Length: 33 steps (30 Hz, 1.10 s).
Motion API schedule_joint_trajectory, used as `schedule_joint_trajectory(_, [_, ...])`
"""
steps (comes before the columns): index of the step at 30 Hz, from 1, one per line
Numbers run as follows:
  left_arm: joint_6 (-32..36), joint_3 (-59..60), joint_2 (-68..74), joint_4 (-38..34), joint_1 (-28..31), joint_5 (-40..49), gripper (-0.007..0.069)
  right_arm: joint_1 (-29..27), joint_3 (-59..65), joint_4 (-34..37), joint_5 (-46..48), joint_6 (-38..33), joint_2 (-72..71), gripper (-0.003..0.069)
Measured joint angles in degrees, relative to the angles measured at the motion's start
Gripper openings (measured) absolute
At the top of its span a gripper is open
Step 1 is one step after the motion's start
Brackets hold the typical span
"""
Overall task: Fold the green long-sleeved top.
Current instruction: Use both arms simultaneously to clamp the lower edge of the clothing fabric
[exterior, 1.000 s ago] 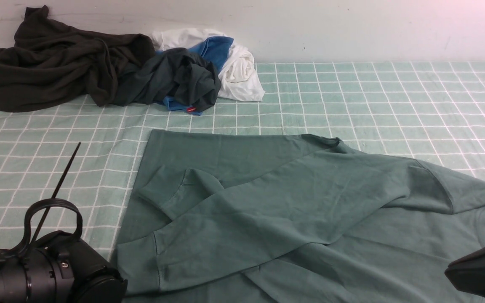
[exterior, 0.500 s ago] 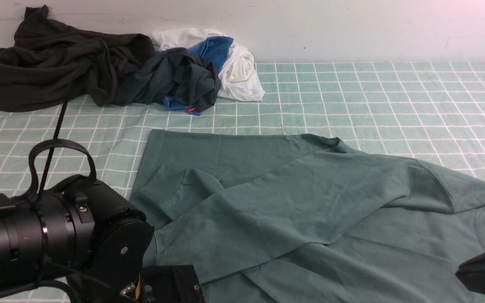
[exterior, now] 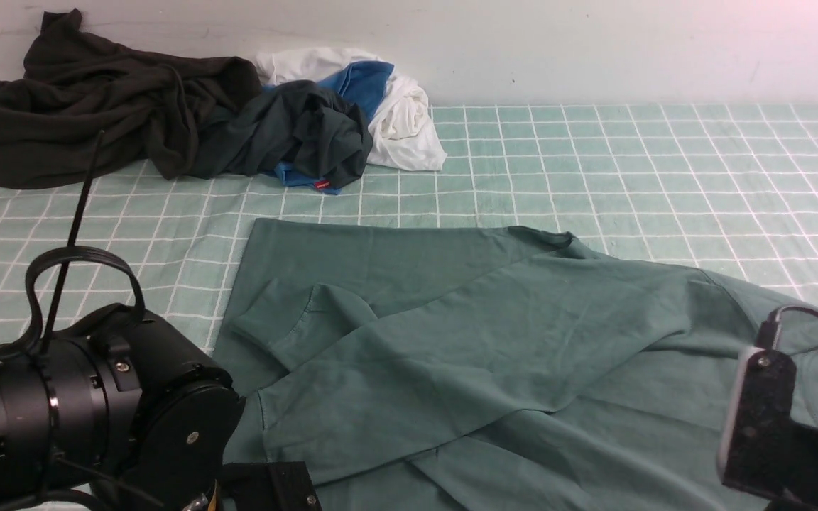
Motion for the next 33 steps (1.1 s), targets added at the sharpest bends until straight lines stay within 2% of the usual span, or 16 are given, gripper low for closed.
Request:
schedule_joint_trajectory(1, [0.0,0.0,0.0,0.0,0.0,-0.1,-0.0001,0.0,1.3,-1.8,-2.3,0.0,2.1,0.0493])
schedule_joint_trajectory(5, [0.0,0.0,0.0,0.0,0.0,-0.8,-0.0001,0.0,4.0,-5.6,-6.7,0.0,7.4,0.0532])
schedule_joint_trajectory(14, [0.0,0.0,0.0,0.0,0.0,-1.5,-0.0001,0.0,6.4,-11.4,-12.2,-0.1,15.8,0.0497])
schedule_joint_trajectory(19, [0.0,0.1,0.0,0.7,0.0,-1.7,-0.0001,0.4,6.0,-11.6,-11.4,-0.1,16.6,0.0389])
schedule_joint_trajectory(20, [0.0,0.1,0.0,0.7,0.0,-1.7,-0.0001,0.4,6.0,-11.6,-11.4,-0.1,16.4,0.0348])
schedule_joint_trajectory(21, [0.0,0.1,0.0,0.7,0.0,-1.7,-0.0001,0.4,6.0,-11.6,-11.4,-0.1,16.3,0.0342])
schedule_joint_trajectory(25, [0.0,0.1,0.0,0.7,0.0,-1.7,-0.0001,0.4,6.5,-13.5,-13.1,0.3,14.6,0.0202])
schedule_joint_trajectory(26, [0.0,0.1,0.0,0.7,0.0,-1.7,-0.0001,0.4,6.5,-13.6,-13.1,0.3,14.4,0.0196])
schedule_joint_trajectory(33, [0.0,0.1,0.0,0.8,0.0,-1.7,-0.0001,0.4,6.6,-13.9,-13.1,0.4,12.0,0.0025])
